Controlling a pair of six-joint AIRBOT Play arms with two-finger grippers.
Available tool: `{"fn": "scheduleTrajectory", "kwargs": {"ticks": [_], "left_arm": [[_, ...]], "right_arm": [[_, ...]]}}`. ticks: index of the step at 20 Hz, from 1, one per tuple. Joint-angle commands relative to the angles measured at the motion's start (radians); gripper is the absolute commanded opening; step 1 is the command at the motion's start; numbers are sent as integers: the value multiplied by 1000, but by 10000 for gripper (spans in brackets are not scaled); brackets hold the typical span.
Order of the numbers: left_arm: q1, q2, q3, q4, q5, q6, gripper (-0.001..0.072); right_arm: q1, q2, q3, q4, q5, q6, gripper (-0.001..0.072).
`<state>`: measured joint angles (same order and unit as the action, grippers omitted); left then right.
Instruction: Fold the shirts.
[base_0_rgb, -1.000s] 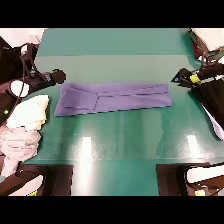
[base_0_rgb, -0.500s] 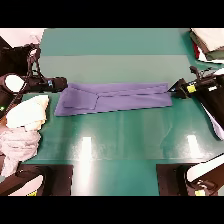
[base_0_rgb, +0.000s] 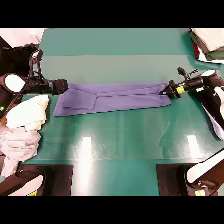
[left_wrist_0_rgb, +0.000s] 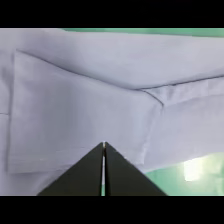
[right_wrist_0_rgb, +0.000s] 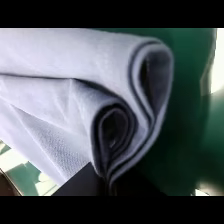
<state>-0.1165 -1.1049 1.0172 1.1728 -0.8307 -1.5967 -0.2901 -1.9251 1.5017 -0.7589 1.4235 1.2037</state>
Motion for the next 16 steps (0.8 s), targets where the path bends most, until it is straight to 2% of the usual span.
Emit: {"fn": "scheduleTrajectory", "kwargs": {"ticks": [1,4,7,10,16], "left_arm": [[0,-14,3,-97,-5,17,22],[-3,-79,10,-239,-12,96,21],[-75,-200,100,-253,-18,134,22],[-184,-364,257,-253,-17,157,21],[-330,-712,591,-253,-24,132,22]], "right_arm": [[0,38,1,50,6,-39,16],[-7,130,1,137,-11,-47,14],[8,226,17,221,-2,-46,13],[64,280,134,254,40,-27,13],[265,299,417,268,34,38,13]]}}
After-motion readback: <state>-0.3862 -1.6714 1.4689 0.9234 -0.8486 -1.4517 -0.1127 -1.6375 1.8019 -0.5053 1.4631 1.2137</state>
